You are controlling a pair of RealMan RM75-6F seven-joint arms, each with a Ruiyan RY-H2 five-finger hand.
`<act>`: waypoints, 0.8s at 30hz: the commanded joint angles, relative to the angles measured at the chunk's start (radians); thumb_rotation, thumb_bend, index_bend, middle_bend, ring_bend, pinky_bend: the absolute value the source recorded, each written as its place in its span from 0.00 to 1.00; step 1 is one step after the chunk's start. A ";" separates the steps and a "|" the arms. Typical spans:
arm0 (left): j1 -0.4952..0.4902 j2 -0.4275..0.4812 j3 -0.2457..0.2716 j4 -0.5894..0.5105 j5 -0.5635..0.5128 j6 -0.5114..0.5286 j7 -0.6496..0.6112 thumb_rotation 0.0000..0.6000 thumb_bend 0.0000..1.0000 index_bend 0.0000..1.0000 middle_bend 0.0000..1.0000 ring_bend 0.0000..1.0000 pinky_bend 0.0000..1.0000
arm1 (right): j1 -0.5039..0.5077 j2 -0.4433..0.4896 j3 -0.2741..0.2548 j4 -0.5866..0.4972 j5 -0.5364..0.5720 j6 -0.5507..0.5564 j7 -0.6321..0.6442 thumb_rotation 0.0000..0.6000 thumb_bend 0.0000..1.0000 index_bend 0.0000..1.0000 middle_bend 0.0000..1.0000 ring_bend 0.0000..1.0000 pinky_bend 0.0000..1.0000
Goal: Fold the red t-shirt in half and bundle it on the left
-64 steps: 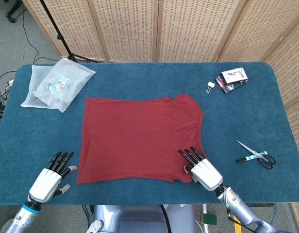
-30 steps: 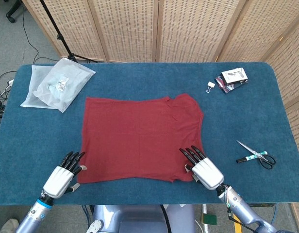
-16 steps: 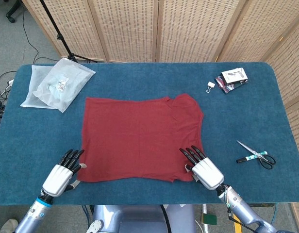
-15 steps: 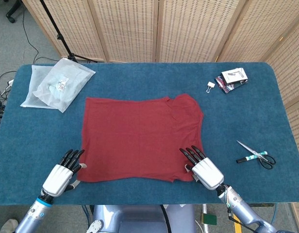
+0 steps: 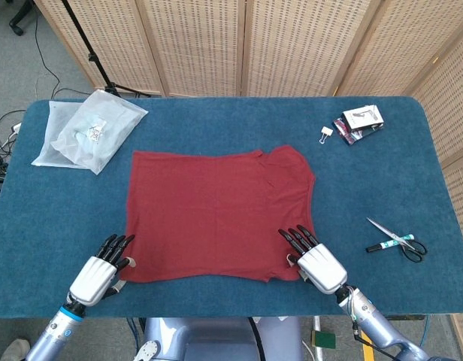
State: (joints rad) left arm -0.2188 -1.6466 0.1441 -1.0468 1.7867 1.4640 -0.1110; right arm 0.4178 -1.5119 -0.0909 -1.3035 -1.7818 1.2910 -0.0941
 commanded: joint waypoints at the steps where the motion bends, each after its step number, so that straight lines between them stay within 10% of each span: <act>1: -0.002 0.000 0.002 -0.003 -0.005 -0.008 -0.009 1.00 0.40 0.48 0.00 0.00 0.00 | 0.000 0.001 0.000 -0.001 0.001 0.000 0.000 1.00 0.67 0.57 0.00 0.00 0.00; 24: -0.014 -0.005 0.013 -0.013 -0.018 -0.027 -0.051 1.00 0.62 0.67 0.00 0.00 0.00 | 0.006 0.005 -0.009 -0.004 -0.005 -0.007 0.012 1.00 0.71 0.58 0.00 0.00 0.00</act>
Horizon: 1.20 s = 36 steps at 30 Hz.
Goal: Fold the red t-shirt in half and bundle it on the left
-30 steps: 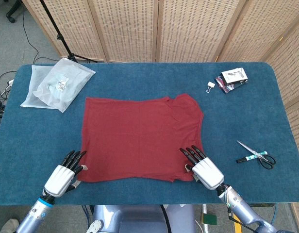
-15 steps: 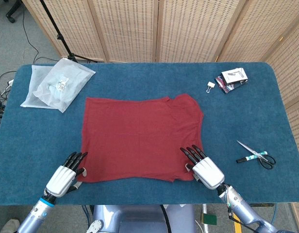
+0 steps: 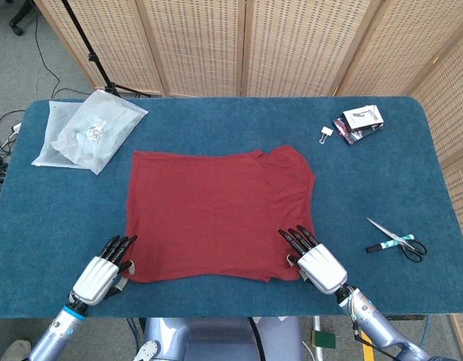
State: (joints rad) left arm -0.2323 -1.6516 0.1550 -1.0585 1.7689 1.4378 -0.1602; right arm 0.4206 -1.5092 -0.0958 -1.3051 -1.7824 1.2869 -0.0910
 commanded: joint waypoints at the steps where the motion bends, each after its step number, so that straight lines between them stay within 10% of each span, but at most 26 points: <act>1: 0.000 0.001 0.003 -0.002 0.000 -0.002 -0.004 1.00 0.63 0.68 0.00 0.00 0.00 | 0.005 0.005 -0.006 -0.002 -0.007 -0.004 0.014 1.00 0.71 0.58 0.00 0.00 0.00; 36: 0.067 0.179 0.236 0.010 0.261 0.238 -0.193 1.00 0.75 0.71 0.00 0.00 0.00 | 0.005 0.245 -0.260 -0.220 -0.314 0.093 0.170 1.00 0.72 0.63 0.00 0.00 0.00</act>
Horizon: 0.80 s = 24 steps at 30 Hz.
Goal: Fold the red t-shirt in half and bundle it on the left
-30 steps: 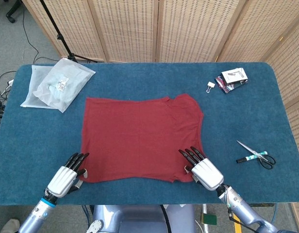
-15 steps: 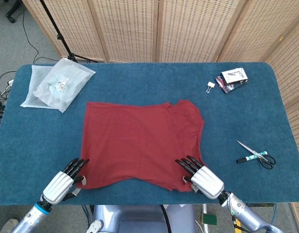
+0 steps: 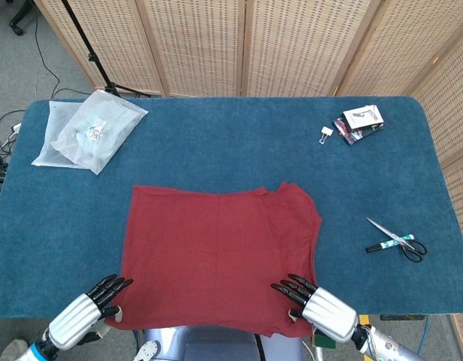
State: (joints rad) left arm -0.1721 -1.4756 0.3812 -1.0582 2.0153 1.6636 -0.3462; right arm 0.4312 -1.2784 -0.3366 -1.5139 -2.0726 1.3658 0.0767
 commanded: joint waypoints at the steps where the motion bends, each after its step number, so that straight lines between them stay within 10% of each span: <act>1: 0.010 0.004 0.015 0.014 0.021 0.019 -0.010 1.00 0.75 0.71 0.00 0.00 0.00 | -0.008 0.019 -0.027 -0.016 -0.036 0.019 0.005 1.00 0.72 0.63 0.00 0.00 0.00; 24: 0.065 0.013 0.068 0.086 0.092 0.107 -0.029 1.00 0.75 0.71 0.00 0.00 0.00 | -0.053 0.056 -0.094 -0.009 -0.131 0.088 0.036 1.00 0.72 0.63 0.00 0.00 0.00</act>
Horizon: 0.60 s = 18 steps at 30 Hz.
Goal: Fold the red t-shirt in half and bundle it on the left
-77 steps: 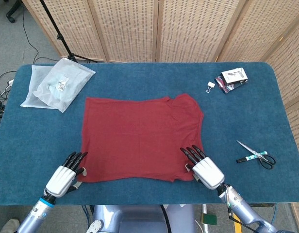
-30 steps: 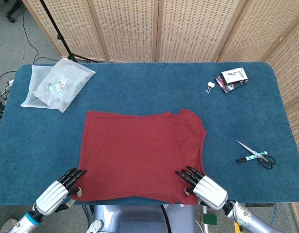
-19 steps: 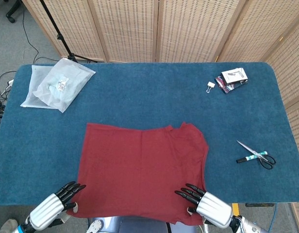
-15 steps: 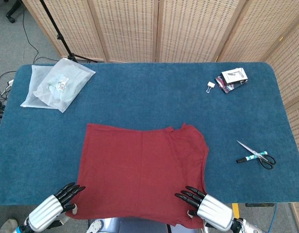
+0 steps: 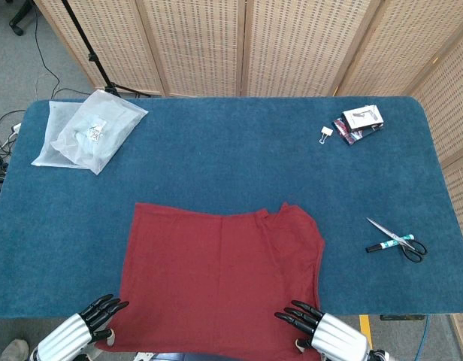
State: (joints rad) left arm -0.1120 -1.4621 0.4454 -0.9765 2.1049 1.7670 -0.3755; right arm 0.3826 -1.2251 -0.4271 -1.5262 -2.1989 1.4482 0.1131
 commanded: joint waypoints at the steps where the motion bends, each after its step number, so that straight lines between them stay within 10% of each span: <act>1: 0.008 -0.001 0.005 0.007 0.004 0.007 0.000 1.00 0.75 0.71 0.00 0.00 0.00 | -0.008 0.003 -0.005 0.005 -0.008 0.010 0.000 1.00 0.72 0.63 0.00 0.00 0.00; 12: -0.019 -0.001 -0.051 -0.041 -0.031 -0.016 0.017 1.00 0.75 0.72 0.00 0.00 0.00 | 0.000 0.005 0.040 -0.006 0.049 -0.001 0.043 1.00 0.72 0.64 0.00 0.00 0.00; 18: -0.096 0.074 -0.162 -0.280 -0.141 -0.150 0.153 1.00 0.75 0.72 0.00 0.00 0.00 | 0.044 0.021 0.134 -0.047 0.193 -0.048 0.138 1.00 0.72 0.64 0.00 0.00 0.00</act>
State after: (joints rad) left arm -0.1640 -1.4299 0.3398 -1.1467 2.0202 1.6892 -0.2919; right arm 0.4074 -1.2116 -0.3256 -1.5562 -2.0471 1.4238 0.2190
